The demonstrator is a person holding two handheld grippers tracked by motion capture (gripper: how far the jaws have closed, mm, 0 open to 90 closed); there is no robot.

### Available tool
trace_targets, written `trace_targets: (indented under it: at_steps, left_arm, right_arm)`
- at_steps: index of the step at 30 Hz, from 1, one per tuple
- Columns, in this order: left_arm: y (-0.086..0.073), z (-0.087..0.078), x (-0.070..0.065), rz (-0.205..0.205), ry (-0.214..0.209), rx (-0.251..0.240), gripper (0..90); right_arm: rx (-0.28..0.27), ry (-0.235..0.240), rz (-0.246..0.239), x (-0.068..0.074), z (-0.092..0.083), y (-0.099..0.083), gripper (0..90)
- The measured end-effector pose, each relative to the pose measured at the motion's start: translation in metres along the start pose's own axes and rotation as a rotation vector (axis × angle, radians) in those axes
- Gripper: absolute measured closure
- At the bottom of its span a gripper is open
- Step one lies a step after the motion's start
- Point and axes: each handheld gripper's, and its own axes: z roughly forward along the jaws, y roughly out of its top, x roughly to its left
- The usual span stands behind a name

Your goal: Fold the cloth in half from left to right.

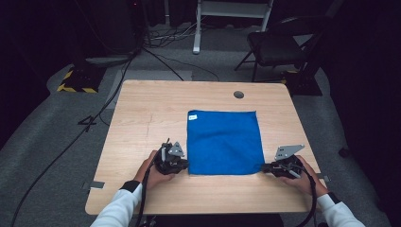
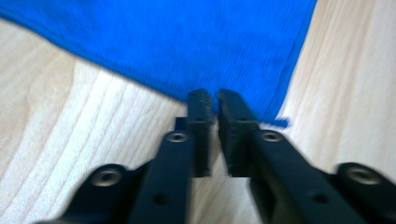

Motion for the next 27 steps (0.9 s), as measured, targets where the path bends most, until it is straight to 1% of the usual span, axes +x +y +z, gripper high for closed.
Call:
trace_targets:
  at_steps: [1,2,3,4,5,6,7,8,9,10,11,12,13,14,15,16,19,21,22,23,27]
  left_arm:
    - [0.003,0.0,-0.003,0.003,0.005,-0.008,73.9]
    - [0.006,0.0,-0.006,0.005,0.012,-0.013,68.8]
    - [0.009,0.001,-0.008,0.012,0.007,-0.019,67.9]
    - [0.011,0.003,-0.01,0.017,0.01,-0.021,64.3]
    - [0.014,0.006,-0.013,0.021,0.025,-0.016,59.1]
    - [0.016,0.009,-0.014,0.03,0.043,-0.002,55.7]
    - [0.017,0.011,-0.014,0.03,0.051,0.001,51.6]
    - [0.019,0.015,-0.013,0.021,0.051,-0.001,49.9]
    - [0.019,0.016,-0.013,0.016,0.051,0.0,49.8]
    - [0.02,0.019,-0.011,0.014,0.054,0.007,49.4]
    - [0.021,0.02,-0.011,0.009,0.061,0.008,49.6]
    - [0.022,0.021,-0.01,0.006,0.059,0.007,51.1]
    - [0.022,0.022,-0.009,0.007,0.053,0.003,52.1]
    - [0.022,0.023,-0.008,0.008,0.049,0.008,53.6]
    - [0.021,0.023,-0.007,0.006,0.056,0.02,53.8]
    - [0.021,0.024,-0.007,0.011,0.06,0.034,53.8]
    - [0.017,0.028,-0.005,0.013,0.08,0.07,53.2]
    - [0.015,0.028,-0.004,-0.001,0.073,0.064,53.2]
    - [0.015,0.028,-0.004,-0.001,0.077,0.068,53.7]
    - [0.015,0.027,-0.004,0.007,0.078,0.072,54.3]
    - [0.009,0.023,-0.007,0.003,0.08,0.064,54.9]
  right_arm:
    - [-0.01,-0.003,0.015,0.0,-0.001,0.0,77.2]
    - [-0.016,-0.011,0.022,0.0,-0.003,-0.001,72.5]
    - [-0.021,-0.028,0.03,-0.001,-0.005,-0.001,66.4]
    - [-0.029,-0.047,0.041,-0.002,-0.007,0.0,61.5]
    - [-0.034,-0.052,0.052,-0.003,-0.009,0.0,59.1]
    - [-0.046,-0.057,0.053,-0.005,-0.012,0.0,56.1]
    - [-0.062,-0.074,0.061,-0.006,-0.015,0.001,51.3]
    - [-0.076,-0.084,0.064,-0.007,-0.018,0.002,48.3]
    - [-0.105,-0.086,0.07,-0.009,-0.021,0.004,47.2]
    - [-0.119,-0.091,0.073,-0.01,-0.023,0.005,46.4]
    - [-0.129,-0.109,0.078,-0.012,-0.025,0.007,43.7]
    - [-0.143,-0.12,0.085,-0.013,-0.027,0.009,42.5]
    - [-0.148,-0.124,0.09,-0.014,-0.028,0.01,41.2]
    - [-0.155,-0.117,0.086,-0.015,-0.028,0.011,40.9]
    - [-0.154,-0.123,0.084,-0.015,-0.028,0.011,39.6]
    - [-0.146,-0.14,0.089,-0.015,-0.027,0.011,38.6]
    - [-0.097,-0.164,0.084,-0.014,-0.015,0.009,36.3]
    - [-0.056,-0.176,0.072,-0.013,-0.005,0.007,35.7]
    - [-0.039,-0.182,0.064,-0.013,0.0,0.007,35.5]
    - [-0.028,-0.181,0.066,-0.012,0.003,0.005,35.4]
    - [0.006,-0.182,0.07,-0.012,0.009,0.0,35.7]
